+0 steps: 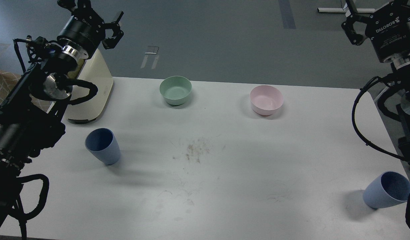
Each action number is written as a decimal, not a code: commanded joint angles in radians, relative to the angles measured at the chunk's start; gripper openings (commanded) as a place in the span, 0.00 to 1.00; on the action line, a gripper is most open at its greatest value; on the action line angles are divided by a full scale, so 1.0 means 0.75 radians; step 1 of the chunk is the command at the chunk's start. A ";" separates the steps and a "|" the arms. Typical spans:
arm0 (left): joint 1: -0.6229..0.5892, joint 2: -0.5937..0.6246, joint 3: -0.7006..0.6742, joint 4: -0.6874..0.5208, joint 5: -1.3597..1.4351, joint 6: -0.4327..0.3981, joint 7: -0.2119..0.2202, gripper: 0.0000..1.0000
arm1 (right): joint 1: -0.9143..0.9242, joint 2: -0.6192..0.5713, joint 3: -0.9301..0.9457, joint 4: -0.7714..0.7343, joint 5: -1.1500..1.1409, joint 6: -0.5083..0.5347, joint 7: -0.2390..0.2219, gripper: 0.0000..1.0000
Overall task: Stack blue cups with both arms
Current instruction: 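Lower the left gripper toward the dark blue cup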
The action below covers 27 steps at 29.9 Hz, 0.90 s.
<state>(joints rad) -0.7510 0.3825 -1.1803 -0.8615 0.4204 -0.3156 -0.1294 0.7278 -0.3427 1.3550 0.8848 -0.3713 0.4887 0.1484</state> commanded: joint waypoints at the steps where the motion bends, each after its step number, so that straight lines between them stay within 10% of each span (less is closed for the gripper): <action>1: 0.001 0.001 0.001 -0.001 -0.006 0.002 -0.003 0.98 | -0.001 -0.016 0.003 -0.036 0.000 0.000 -0.004 1.00; 22: 0.007 -0.003 0.001 0.005 -0.008 -0.076 0.001 0.97 | -0.013 -0.056 0.036 -0.059 0.006 0.000 0.007 1.00; 27: 0.207 0.028 -0.001 -0.223 0.010 -0.072 -0.001 0.97 | -0.052 -0.061 0.042 -0.024 0.006 0.000 0.021 1.00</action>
<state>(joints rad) -0.6955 0.3745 -1.1795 -0.9100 0.4219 -0.3744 -0.1299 0.7087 -0.3852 1.3827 0.8486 -0.3667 0.4887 0.1563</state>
